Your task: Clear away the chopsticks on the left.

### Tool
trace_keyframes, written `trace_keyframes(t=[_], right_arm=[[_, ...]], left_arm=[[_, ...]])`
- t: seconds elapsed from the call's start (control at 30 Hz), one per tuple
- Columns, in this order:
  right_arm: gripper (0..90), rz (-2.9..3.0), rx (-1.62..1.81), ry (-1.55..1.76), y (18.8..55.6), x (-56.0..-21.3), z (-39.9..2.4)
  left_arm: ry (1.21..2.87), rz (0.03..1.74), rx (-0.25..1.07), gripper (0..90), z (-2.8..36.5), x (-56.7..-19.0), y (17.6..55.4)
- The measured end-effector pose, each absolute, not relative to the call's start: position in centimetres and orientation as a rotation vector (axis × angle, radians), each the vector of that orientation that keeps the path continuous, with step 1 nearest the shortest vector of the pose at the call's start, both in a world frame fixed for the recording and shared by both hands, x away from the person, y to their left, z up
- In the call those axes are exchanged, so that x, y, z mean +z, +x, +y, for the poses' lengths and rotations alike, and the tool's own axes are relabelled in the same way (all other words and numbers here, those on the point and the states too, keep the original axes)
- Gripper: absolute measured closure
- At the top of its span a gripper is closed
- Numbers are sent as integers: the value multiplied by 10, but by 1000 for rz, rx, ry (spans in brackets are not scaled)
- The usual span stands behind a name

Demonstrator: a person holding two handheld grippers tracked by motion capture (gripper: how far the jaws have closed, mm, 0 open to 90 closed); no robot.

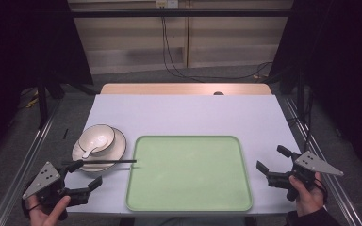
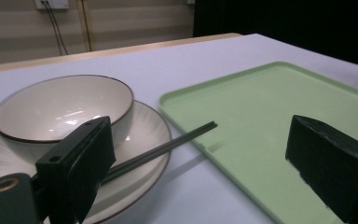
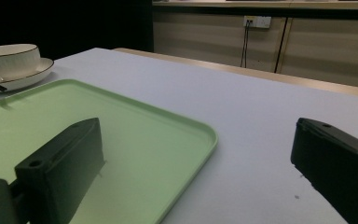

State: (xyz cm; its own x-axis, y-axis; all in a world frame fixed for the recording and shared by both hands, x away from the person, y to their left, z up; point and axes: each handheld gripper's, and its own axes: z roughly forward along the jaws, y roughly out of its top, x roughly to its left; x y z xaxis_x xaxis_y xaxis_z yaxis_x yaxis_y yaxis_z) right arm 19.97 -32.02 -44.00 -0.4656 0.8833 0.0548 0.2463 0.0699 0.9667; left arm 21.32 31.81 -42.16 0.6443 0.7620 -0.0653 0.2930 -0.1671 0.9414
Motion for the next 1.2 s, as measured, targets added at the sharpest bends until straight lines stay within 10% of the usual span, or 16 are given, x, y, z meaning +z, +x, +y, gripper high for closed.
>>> trace_keyframes(t=[0.43, 1.2], right_arm=[[23, 1778, 1421, 1125, 200, -441, -320], [25, 1803, 1404, 1113, 202, -441, -317]], left_arm=[[1894, 932, 505, 75, 342, -413, 239], [2181, 733, 463, 645, 363, -430, 291]])
